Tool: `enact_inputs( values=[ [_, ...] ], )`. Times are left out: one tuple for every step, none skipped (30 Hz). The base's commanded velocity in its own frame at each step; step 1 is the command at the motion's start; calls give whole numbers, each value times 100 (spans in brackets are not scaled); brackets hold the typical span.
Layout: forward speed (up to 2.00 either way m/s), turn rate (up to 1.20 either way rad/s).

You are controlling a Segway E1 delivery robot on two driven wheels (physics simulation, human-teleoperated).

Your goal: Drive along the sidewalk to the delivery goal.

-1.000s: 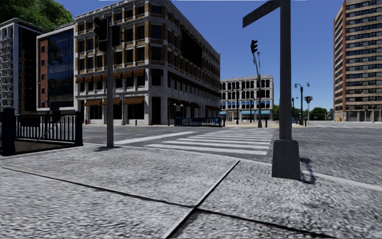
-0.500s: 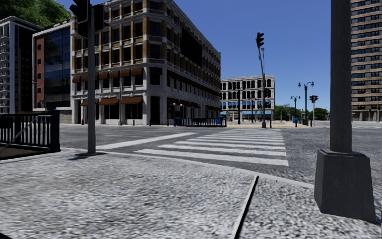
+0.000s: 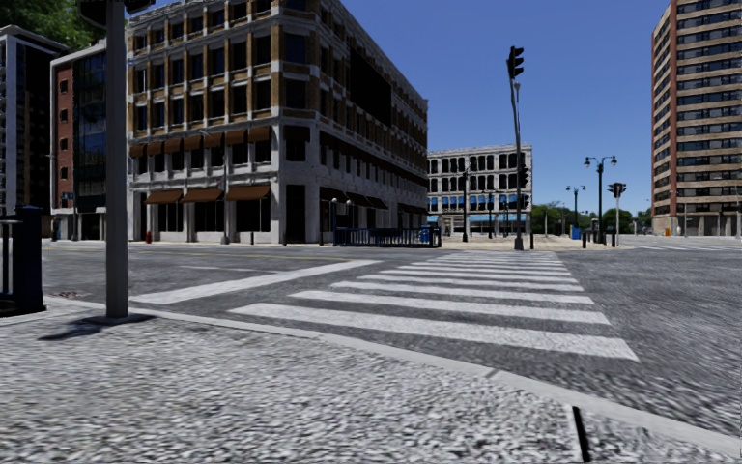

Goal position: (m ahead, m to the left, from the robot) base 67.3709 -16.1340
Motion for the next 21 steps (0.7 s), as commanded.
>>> enact_inputs(
  values=[
    [200, -23],
    [200, -23],
    [200, -23],
    [200, -23],
    [200, -23],
    [200, -23],
    [200, -23],
    [200, -23],
    [200, -23],
    [200, -23],
    [200, -23],
    [200, -23],
    [200, -23],
    [200, -23],
    [200, -23],
    [200, -23],
    [200, -26],
    [200, -30],
    [200, -35],
    [200, -41],
    [200, -41]
  ],
)
